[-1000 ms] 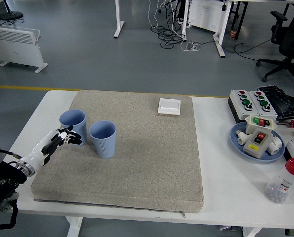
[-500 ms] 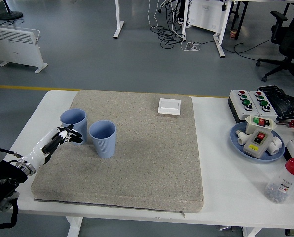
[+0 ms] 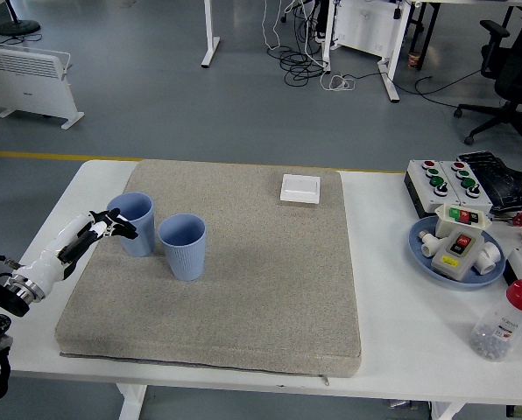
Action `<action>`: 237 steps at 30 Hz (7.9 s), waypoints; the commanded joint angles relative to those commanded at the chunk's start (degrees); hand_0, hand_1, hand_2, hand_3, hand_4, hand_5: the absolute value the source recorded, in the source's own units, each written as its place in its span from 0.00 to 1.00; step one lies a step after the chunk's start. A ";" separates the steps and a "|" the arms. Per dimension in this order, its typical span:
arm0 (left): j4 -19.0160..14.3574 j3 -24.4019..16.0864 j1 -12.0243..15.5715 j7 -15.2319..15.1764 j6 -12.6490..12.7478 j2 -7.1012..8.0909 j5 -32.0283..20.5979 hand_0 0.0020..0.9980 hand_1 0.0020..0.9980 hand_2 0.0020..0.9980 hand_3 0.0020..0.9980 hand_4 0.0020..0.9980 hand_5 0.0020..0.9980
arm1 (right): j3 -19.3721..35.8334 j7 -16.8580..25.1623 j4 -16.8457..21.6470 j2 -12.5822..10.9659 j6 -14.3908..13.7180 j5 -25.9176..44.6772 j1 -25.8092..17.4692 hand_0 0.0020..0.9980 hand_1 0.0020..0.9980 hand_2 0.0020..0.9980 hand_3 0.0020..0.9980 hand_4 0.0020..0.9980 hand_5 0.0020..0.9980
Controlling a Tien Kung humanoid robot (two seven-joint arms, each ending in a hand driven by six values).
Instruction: Push cup pick cup insert cup
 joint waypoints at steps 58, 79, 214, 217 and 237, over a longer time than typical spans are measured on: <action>-0.42 27.06 -29.05 28.37 -8.53 -3.29 34.34 0.86 0.88 1.00 0.90 0.86 0.21 | -0.44 -0.15 0.00 -0.61 -0.31 0.61 0.48 0.73 0.65 0.66 0.58 0.13 0.48; -3.94 25.31 -27.22 27.14 -8.39 -1.48 32.42 0.54 0.56 0.58 0.51 0.41 0.00 | -0.25 -0.23 0.00 -0.38 -0.39 0.24 0.03 0.73 0.65 0.66 0.58 0.13 0.48; -13.04 -32.57 17.54 24.84 1.61 -13.56 -47.39 0.87 0.88 0.92 0.84 0.56 1.00 | 1.27 -0.13 0.00 -0.39 -0.26 -1.56 0.06 0.73 0.65 0.66 0.58 0.13 0.48; -12.75 -32.82 17.51 24.80 1.60 -13.55 -47.35 0.87 0.88 0.92 0.84 0.56 1.00 | 1.30 -0.11 0.00 -0.39 -0.27 -1.56 0.13 0.73 0.65 0.66 0.58 0.13 0.48; -11.88 -32.82 17.20 24.55 1.63 -13.60 -47.96 0.87 0.87 0.93 0.83 0.56 1.00 | 1.31 -0.12 0.00 -0.47 -0.22 -1.80 0.24 0.73 0.65 0.66 0.58 0.13 0.48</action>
